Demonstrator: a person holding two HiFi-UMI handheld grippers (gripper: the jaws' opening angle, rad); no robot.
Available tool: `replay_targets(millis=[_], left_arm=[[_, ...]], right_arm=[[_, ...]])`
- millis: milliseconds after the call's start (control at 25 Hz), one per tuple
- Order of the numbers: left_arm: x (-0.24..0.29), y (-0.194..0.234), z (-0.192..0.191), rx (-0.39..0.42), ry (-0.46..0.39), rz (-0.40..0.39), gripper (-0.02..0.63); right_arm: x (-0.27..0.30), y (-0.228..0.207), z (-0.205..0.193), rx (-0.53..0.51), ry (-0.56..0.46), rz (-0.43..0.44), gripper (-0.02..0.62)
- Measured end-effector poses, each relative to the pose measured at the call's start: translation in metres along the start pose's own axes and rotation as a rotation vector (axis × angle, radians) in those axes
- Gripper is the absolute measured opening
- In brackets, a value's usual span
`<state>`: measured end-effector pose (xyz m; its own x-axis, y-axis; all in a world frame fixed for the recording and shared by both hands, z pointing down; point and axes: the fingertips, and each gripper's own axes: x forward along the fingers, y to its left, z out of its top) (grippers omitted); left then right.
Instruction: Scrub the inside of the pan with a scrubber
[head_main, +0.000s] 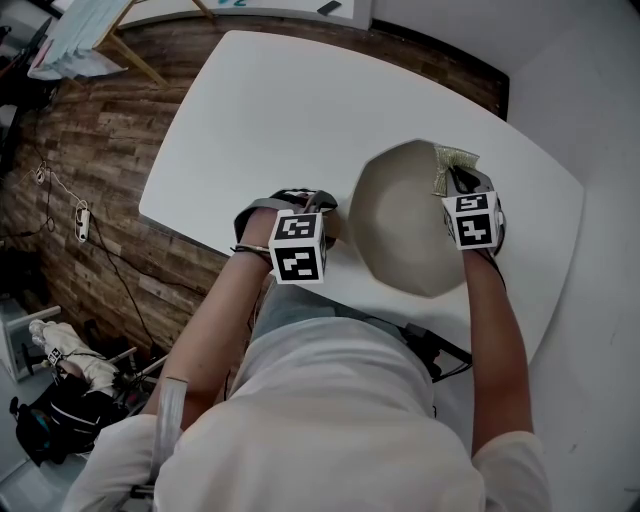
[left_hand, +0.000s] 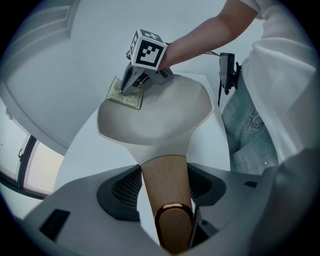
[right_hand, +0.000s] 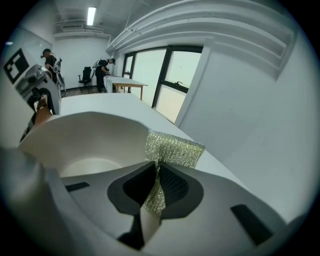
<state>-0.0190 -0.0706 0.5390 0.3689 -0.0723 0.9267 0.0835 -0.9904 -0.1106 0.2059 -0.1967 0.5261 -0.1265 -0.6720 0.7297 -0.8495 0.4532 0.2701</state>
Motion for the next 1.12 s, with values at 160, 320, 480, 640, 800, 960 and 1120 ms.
replay_targets(millis=[160,320,480,640,800,960,1120], left_arm=[[0.000,0.000,0.000,0.002,0.005,0.004,0.270],[0.001,-0.001,0.001,0.002,0.004,0.004,0.270],[0.001,-0.001,0.001,-0.002,0.005,0.001,0.270],[0.000,-0.001,0.001,-0.006,0.005,0.000,0.270],[0.000,-0.001,0.000,-0.008,0.008,0.002,0.268],[0.001,-0.001,-0.001,-0.011,0.009,0.003,0.268],[0.002,-0.002,0.000,-0.015,0.009,0.003,0.268]], right_arm=[[-0.002,0.002,-0.003,-0.103,0.065,-0.027,0.038],[-0.006,-0.002,-0.008,-0.155,0.101,-0.044,0.038],[-0.008,-0.003,-0.013,-0.206,0.144,-0.050,0.038],[-0.011,-0.004,-0.019,-0.241,0.191,-0.045,0.038],[-0.013,-0.003,-0.027,-0.284,0.249,-0.042,0.038],[-0.016,-0.002,-0.036,-0.298,0.297,-0.029,0.038],[-0.025,-0.002,-0.047,-0.300,0.340,0.004,0.038]])
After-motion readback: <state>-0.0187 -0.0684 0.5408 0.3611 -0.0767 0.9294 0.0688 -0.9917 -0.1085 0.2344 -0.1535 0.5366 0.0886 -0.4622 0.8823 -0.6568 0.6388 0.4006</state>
